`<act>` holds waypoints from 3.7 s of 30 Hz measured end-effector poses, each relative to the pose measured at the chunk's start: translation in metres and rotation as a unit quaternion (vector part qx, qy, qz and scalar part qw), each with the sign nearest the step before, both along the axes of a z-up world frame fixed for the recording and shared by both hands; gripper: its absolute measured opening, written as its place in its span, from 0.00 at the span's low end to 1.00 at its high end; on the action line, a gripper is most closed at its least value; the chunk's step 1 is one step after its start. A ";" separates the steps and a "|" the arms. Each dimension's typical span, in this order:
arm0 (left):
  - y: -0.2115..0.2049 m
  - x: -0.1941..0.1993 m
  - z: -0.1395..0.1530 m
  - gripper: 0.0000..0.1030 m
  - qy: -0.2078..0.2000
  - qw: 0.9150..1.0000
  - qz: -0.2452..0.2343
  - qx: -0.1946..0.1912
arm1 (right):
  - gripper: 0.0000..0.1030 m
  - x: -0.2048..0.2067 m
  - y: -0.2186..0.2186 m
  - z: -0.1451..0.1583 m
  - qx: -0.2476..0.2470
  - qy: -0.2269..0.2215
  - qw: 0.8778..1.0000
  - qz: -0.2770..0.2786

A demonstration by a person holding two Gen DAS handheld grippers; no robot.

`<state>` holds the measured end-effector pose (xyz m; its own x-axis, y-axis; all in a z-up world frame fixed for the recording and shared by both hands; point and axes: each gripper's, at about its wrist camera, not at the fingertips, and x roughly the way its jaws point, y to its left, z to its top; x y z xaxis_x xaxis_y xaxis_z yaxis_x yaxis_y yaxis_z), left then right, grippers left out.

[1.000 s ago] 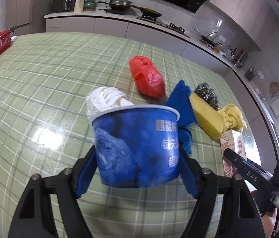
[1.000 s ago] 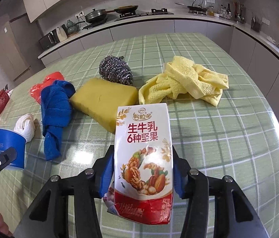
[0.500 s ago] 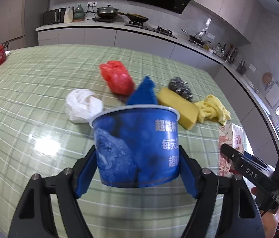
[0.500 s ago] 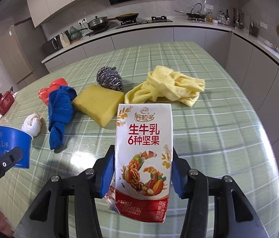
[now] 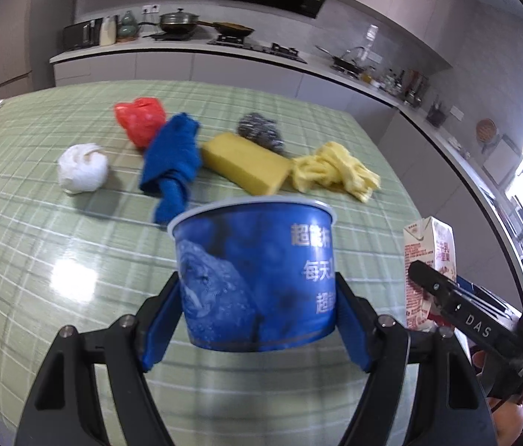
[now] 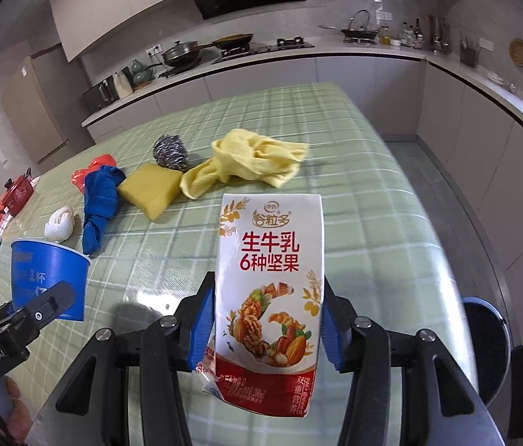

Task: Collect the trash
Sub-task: 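Carry the held bowl and milk carton over the black bin, then open both tools to drop the bowl and carton into the bin, then move both tools back toward the cloths on the tablecloth, then grasp the yellow cloth with right tool while left tool grasps blue towel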

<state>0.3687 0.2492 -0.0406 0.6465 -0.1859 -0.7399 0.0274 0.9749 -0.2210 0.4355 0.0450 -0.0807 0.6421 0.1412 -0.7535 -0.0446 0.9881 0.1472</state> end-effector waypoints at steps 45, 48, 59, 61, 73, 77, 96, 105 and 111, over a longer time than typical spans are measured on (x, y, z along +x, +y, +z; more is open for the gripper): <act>-0.398 -0.042 -0.093 0.75 0.051 0.992 -0.101 0.064 | 0.50 -0.100 -0.380 -0.093 0.035 0.066 0.994 -0.080; -0.403 -0.027 -0.109 0.75 0.066 0.990 -0.084 0.095 | 0.50 -0.081 -0.383 -0.118 0.037 0.088 0.993 -0.065; -0.405 -0.007 -0.104 0.78 0.101 0.988 -0.061 0.095 | 0.65 -0.064 -0.400 -0.131 0.064 0.096 0.989 -0.089; -0.404 -0.013 -0.084 0.78 0.093 0.991 -0.069 0.068 | 0.65 -0.071 -0.400 -0.116 0.061 0.081 0.990 -0.101; -0.289 -0.046 0.038 0.82 0.005 0.998 -0.059 0.037 | 0.66 -0.090 -0.307 0.011 0.056 -0.010 0.994 -0.092; -0.208 -0.048 0.037 0.82 0.009 0.999 -0.019 0.043 | 0.67 -0.082 -0.234 0.027 0.058 -0.022 0.996 -0.059; 0.028 -0.018 0.019 0.82 0.018 0.994 0.102 0.030 | 0.68 -0.029 0.026 0.037 0.049 -0.022 0.998 0.040; 0.041 0.040 0.013 0.82 0.027 0.992 0.112 0.052 | 0.68 0.041 0.042 0.029 0.054 -0.025 0.995 0.080; 0.046 0.065 0.007 0.82 0.033 0.991 0.123 0.045 | 0.68 0.083 0.041 0.018 0.022 -0.021 0.997 0.069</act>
